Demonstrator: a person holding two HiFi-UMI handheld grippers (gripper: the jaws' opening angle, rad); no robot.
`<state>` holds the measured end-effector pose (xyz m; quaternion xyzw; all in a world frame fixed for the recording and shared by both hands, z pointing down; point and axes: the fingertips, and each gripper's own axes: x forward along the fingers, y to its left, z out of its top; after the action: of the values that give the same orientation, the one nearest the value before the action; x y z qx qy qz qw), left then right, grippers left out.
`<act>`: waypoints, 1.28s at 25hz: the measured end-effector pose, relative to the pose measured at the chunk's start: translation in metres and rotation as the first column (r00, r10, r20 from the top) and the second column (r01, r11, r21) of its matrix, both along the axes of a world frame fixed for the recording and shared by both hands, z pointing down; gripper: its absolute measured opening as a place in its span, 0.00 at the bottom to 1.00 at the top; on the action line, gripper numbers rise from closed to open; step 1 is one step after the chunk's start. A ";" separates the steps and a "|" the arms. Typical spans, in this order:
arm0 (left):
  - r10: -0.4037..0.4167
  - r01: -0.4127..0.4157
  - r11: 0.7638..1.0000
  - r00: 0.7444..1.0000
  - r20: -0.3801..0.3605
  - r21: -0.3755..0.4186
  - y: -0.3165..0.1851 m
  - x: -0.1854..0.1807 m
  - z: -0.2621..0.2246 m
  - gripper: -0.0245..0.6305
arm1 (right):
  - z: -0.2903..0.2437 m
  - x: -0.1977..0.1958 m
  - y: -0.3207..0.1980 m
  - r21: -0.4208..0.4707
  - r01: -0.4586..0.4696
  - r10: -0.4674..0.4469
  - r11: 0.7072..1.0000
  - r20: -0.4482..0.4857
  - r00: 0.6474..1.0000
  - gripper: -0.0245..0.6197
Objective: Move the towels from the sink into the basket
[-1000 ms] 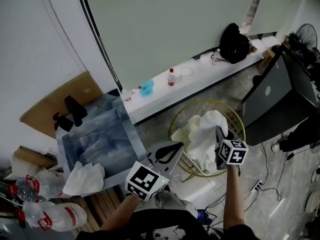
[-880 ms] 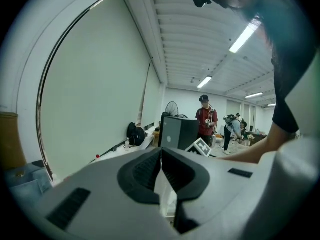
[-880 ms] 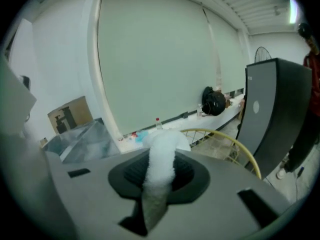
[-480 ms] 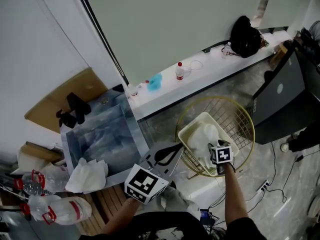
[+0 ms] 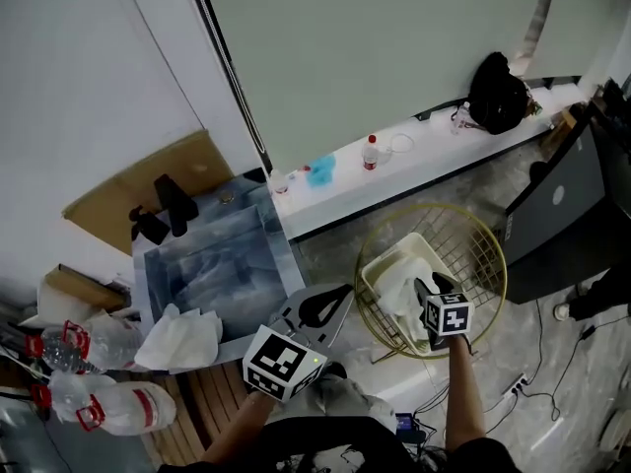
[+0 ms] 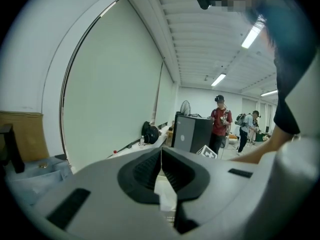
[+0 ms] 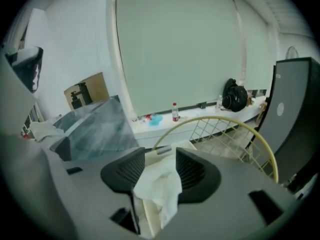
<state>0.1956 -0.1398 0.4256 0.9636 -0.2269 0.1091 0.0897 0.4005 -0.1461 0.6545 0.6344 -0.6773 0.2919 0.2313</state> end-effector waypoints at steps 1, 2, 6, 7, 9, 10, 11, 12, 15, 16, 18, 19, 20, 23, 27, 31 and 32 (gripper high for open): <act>-0.010 0.010 1.000 1.000 -0.005 0.008 0.000 -0.005 -0.003 0.05 | -0.015 -0.005 -0.004 0.040 0.002 -0.002 0.999 0.009 1.000 0.33; -0.021 0.022 1.000 1.000 -0.010 0.016 0.000 -0.010 -0.006 0.05 | -0.031 -0.012 -0.008 0.082 0.007 -0.009 0.997 0.021 1.000 0.31; -0.084 0.084 0.996 0.996 -0.025 0.032 -0.002 -0.045 -0.014 0.05 | -0.095 -0.057 -0.022 0.232 0.064 -0.078 0.971 0.049 0.996 0.28; -0.100 0.101 0.994 0.995 -0.028 0.033 -0.002 -0.056 -0.015 0.05 | -0.111 -0.071 -0.024 0.264 0.082 -0.099 0.961 0.050 0.994 0.27; -0.134 0.135 0.990 0.990 -0.033 0.035 0.000 -0.079 -0.018 0.05 | -0.139 -0.101 -0.027 0.324 0.116 -0.142 0.939 0.058 0.988 0.23; -0.152 0.153 0.988 0.988 -0.035 0.037 0.001 -0.091 -0.019 0.05 | -0.152 -0.117 -0.028 0.352 0.133 -0.166 0.927 0.063 0.984 0.22; -0.170 0.171 0.984 0.985 -0.036 0.039 0.002 -0.104 -0.020 0.05 | -0.164 -0.134 -0.029 0.375 0.153 -0.191 0.914 0.067 0.979 0.22; -0.189 0.190 0.981 0.981 -0.036 0.040 0.003 -0.116 -0.021 0.05 | -0.174 -0.152 -0.030 0.394 0.175 -0.219 0.902 0.069 0.973 0.22; -0.249 0.251 0.967 0.968 -0.040 0.040 0.008 -0.157 -0.023 0.05 | -0.196 -0.210 -0.030 0.431 0.247 -0.307 0.868 0.073 0.949 0.22; -0.269 0.271 0.962 0.962 -0.042 0.040 0.011 -0.171 -0.024 0.05 | -0.200 -0.230 -0.030 0.440 0.272 -0.337 0.856 0.075 0.938 0.22; -0.309 0.311 0.950 0.950 -0.043 0.038 0.018 -0.200 -0.023 0.05 | -0.206 -0.274 -0.028 0.449 0.328 -0.403 0.831 0.079 0.912 0.23; -0.331 0.332 0.942 0.943 -0.041 0.037 0.021 -0.216 -0.022 0.05 | -0.207 -0.296 -0.026 0.449 0.360 -0.438 0.818 0.079 0.896 0.24; -0.354 0.355 0.934 0.934 -0.039 0.034 0.024 -0.232 -0.022 0.05 | -0.207 -0.319 -0.025 0.447 0.394 -0.474 0.803 0.077 0.877 0.25; -0.431 0.432 0.901 0.901 -0.039 0.028 0.030 -0.283 -0.021 0.05 | -0.205 -0.388 -0.021 0.433 0.498 -0.579 0.751 0.072 0.812 0.28; -0.527 0.528 0.849 0.849 -0.032 0.029 0.045 -0.352 -0.015 0.05 | -0.197 -0.477 -0.007 0.413 0.630 -0.712 0.657 0.065 0.700 0.30; -0.619 0.619 0.785 0.785 -0.023 0.011 0.060 -0.410 -0.005 0.05 | -0.182 -0.552 0.017 0.372 0.757 -0.826 0.537 0.047 0.562 0.36; -0.640 0.640 0.768 0.768 -0.025 0.007 0.064 -0.423 -0.003 0.05 | -0.176 -0.569 0.025 0.357 0.786 -0.849 0.504 0.041 0.526 0.38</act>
<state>-0.2272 -0.0761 0.4227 0.8307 -0.5410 0.0600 0.1166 -0.1682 -0.1214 0.4784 0.2279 -0.9523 0.1077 0.1718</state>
